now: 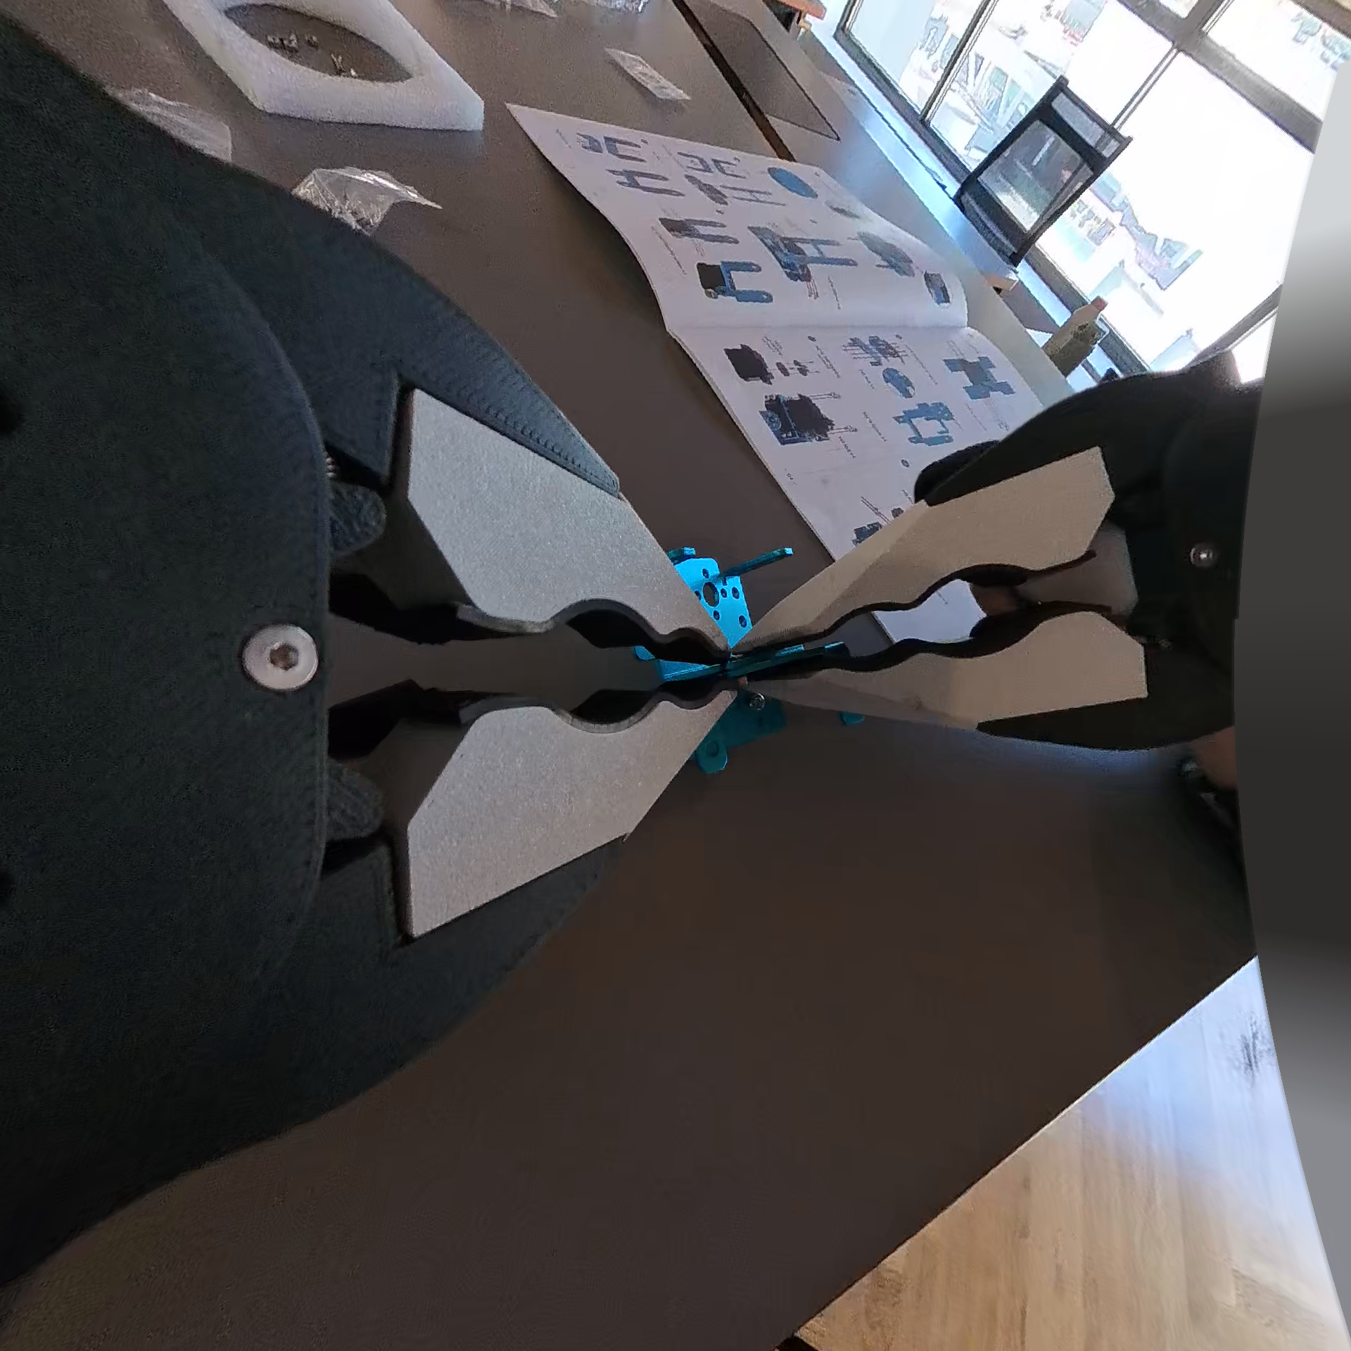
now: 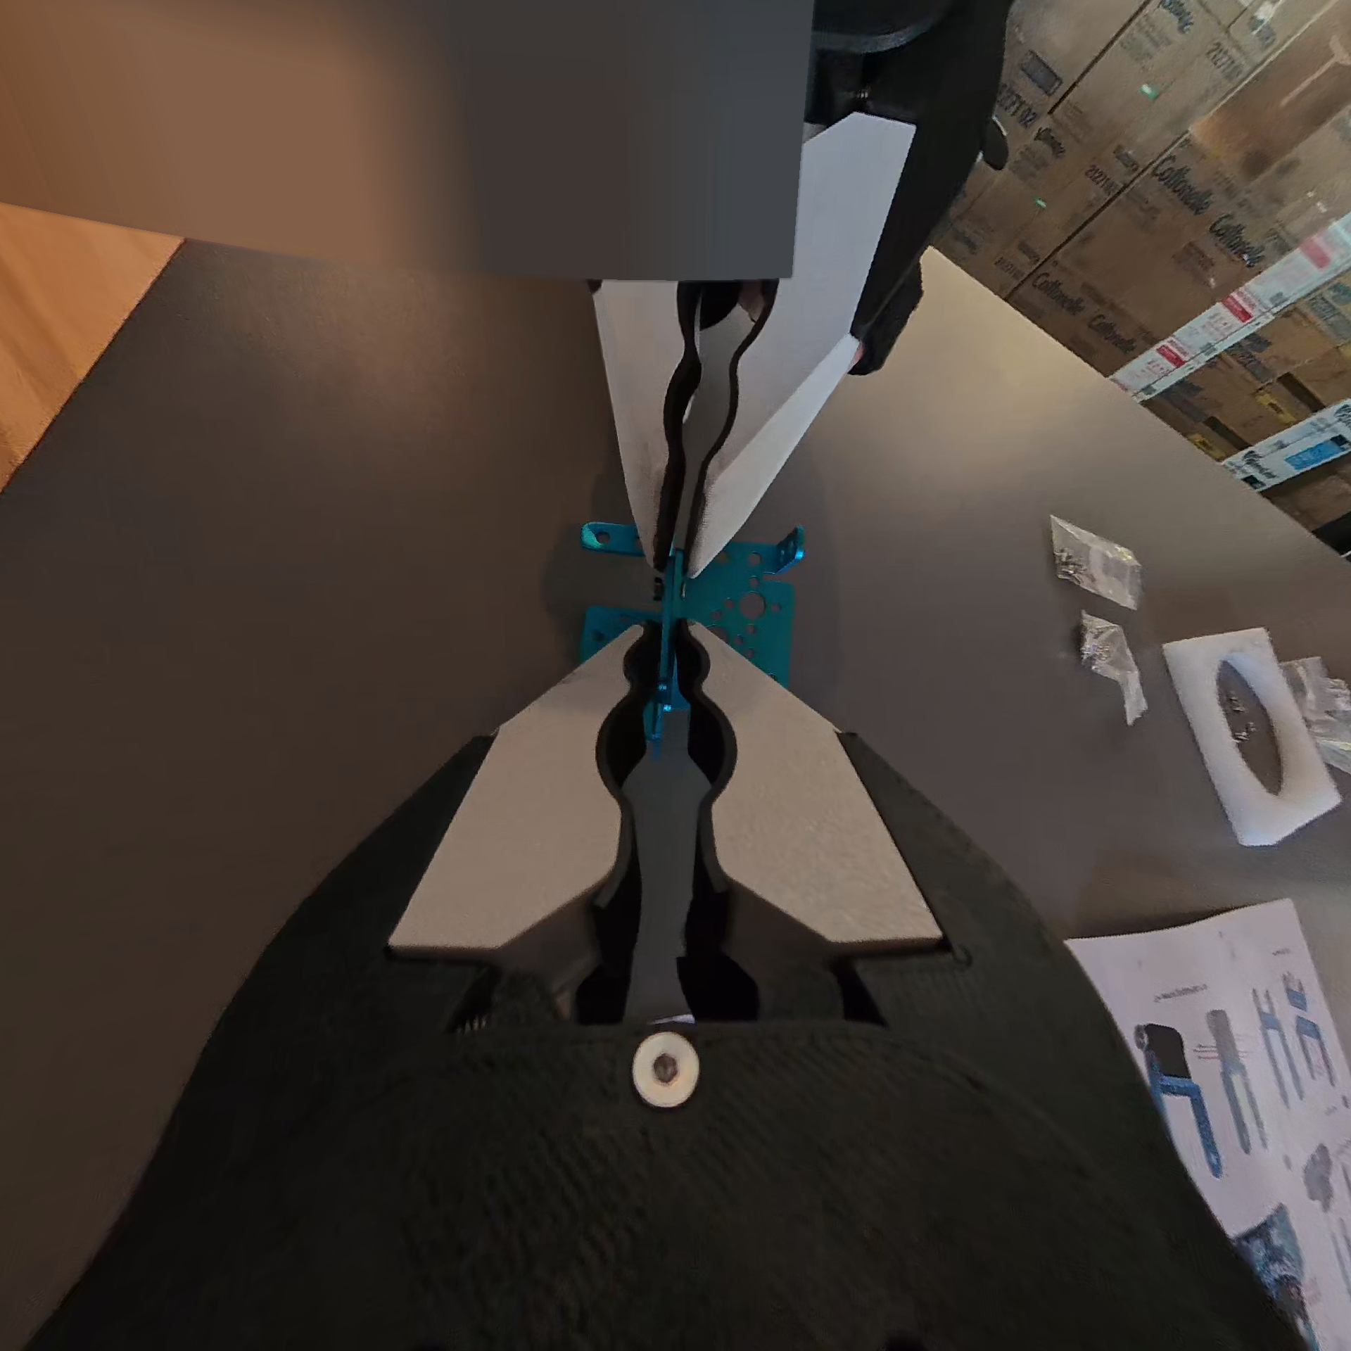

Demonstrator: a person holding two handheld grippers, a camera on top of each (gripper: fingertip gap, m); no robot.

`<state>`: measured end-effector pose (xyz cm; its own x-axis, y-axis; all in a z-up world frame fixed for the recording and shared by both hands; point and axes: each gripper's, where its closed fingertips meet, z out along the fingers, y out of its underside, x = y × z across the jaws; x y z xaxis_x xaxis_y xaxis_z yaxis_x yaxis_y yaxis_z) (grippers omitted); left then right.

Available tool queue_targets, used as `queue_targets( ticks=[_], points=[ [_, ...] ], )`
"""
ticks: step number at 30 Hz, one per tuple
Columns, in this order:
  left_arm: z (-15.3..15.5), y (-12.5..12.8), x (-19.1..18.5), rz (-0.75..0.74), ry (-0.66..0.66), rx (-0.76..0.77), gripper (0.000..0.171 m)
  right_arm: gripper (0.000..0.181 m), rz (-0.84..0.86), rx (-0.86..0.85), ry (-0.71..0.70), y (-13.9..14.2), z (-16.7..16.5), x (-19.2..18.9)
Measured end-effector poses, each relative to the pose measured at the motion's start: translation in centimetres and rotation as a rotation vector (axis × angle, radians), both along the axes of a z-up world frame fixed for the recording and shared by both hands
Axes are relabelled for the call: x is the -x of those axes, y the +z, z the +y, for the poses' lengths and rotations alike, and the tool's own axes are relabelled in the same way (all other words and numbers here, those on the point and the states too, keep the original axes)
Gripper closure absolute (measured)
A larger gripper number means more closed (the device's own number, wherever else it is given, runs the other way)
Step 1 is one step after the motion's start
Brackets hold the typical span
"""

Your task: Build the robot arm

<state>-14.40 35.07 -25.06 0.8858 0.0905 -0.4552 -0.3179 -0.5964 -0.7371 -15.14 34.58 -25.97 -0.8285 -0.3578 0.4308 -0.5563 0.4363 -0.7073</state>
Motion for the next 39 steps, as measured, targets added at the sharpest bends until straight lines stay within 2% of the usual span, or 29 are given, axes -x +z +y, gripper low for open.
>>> queue_targets(
  ticks=[2,6,16,22,27,32,35,39],
  points=[
    [-0.1,0.0,0.2,-0.005,0.009,-0.01,0.168,0.178,0.024,0.009,-0.006,0.0,-0.1,0.2],
    [-0.2,0.4,0.6,0.002,0.036,-0.036,0.156,0.178,0.04,0.016,0.004,0.1,-0.1,0.1],
    [0.3,0.0,-0.3,-0.116,0.0,-0.077,0.165,0.177,0.095,0.036,0.043,0.1,0.0,-0.2],
    [0.5,0.1,-0.4,-0.155,-0.019,-0.119,0.166,0.178,0.044,0.031,0.058,0.1,0.1,-0.4],
    [0.6,0.1,-1.0,-0.248,-0.051,-0.156,0.166,0.178,0.004,0.028,0.093,0.0,0.3,-0.9],
    [0.7,0.1,-1.5,-0.265,-0.07,-0.151,0.165,0.178,-0.02,0.024,0.125,0.0,0.4,-1.5],
    [0.6,0.2,-2.0,-0.314,-0.077,-0.152,0.164,0.177,-0.016,0.025,0.132,0.0,0.5,-1.6],
    [0.6,0.4,-2.3,-0.482,-0.095,-0.166,0.153,0.177,-0.007,0.026,0.127,0.0,0.5,-1.5]
  ],
)
